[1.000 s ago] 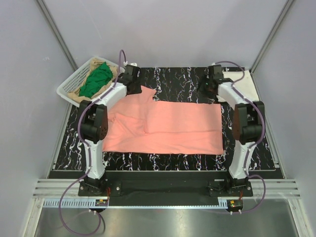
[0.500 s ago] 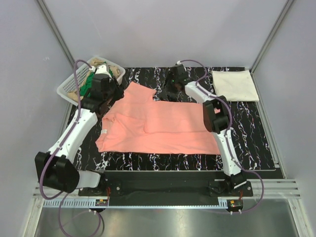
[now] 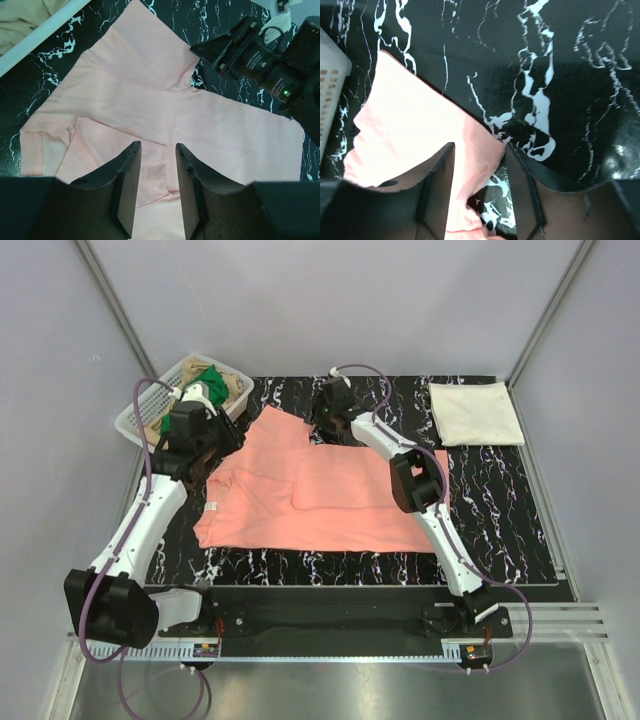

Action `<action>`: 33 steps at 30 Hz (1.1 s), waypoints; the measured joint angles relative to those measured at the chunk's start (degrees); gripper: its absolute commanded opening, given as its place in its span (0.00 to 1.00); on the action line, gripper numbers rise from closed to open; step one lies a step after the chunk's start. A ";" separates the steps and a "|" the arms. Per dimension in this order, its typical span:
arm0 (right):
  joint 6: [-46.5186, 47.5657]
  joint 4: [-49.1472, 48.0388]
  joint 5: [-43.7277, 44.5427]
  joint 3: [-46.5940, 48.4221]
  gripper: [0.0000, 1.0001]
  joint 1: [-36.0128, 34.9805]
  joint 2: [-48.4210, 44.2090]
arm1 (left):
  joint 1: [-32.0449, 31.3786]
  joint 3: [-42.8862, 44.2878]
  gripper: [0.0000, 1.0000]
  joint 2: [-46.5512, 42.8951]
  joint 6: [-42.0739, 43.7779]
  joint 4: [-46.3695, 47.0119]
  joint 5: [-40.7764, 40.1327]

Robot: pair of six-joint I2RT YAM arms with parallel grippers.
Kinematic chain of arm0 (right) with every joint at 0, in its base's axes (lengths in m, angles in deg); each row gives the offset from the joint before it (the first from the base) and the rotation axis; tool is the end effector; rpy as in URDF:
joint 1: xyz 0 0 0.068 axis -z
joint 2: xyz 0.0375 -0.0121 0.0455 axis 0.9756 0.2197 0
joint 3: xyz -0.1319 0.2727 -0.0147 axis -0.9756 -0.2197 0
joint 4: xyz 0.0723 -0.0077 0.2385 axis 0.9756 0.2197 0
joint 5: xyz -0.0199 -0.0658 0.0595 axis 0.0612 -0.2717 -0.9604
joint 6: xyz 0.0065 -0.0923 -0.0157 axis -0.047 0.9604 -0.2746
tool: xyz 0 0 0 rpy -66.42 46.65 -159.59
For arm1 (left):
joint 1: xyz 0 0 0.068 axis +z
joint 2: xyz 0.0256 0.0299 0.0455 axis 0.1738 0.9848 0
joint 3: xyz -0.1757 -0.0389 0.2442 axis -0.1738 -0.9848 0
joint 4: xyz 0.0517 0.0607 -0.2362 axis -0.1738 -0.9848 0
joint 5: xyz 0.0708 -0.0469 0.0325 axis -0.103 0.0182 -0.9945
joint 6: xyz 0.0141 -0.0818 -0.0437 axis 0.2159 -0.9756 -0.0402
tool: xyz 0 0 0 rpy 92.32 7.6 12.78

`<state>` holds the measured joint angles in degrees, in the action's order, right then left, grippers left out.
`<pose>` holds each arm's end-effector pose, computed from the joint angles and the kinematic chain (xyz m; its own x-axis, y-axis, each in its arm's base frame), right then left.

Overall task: Fold and stack the t-shirts
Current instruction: Fold the tshirt

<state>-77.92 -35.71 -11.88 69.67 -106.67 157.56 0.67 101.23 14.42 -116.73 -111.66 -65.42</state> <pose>0.5687 0.3241 0.1318 -0.7159 0.2435 -0.6544 -0.1399 0.8682 0.4761 0.2896 -0.0507 0.3372 -0.5356 -0.3997 -0.7439 -0.0760 0.9001 -0.4289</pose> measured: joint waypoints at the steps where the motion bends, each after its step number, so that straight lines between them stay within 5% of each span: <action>1: 0.28 0.20 0.39 0.09 0.51 -0.31 0.00 | 0.09 0.00 0.39 -0.20 0.00 0.02 0.11; 6: 1.75 2.99 3.63 1.62 0.40 -1.64 0.33 | 0.96 -0.09 0.39 -0.83 0.00 0.02 0.66; 8: 2.27 3.93 4.33 2.62 0.32 -1.75 0.83 | 1.18 -0.17 0.39 -0.96 0.00 0.02 0.70; 10: 3.23 4.74 4.70 3.45 0.11 -1.77 1.25 | 1.25 -0.35 0.40 -1.25 -0.09 -0.02 0.76; 13: 4.24 5.44 5.01 5.05 0.01 -1.77 2.16 | 1.40 -0.42 0.40 -1.44 -0.22 0.02 0.92; 22: 10.29 2.29 -1.97 9.03 0.00 -1.86 2.78 | 2.05 -2.01 0.40 -1.73 -0.24 0.24 0.85; 33: 22.10 -4.31 -13.88 -17.35 0.03 -6.45 -12.52 | 4.98 -3.76 0.47 -1.88 0.76 -0.79 0.33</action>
<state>-55.82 -40.02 -25.76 52.32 -113.12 145.04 5.65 97.47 12.54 -115.97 -112.45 -65.10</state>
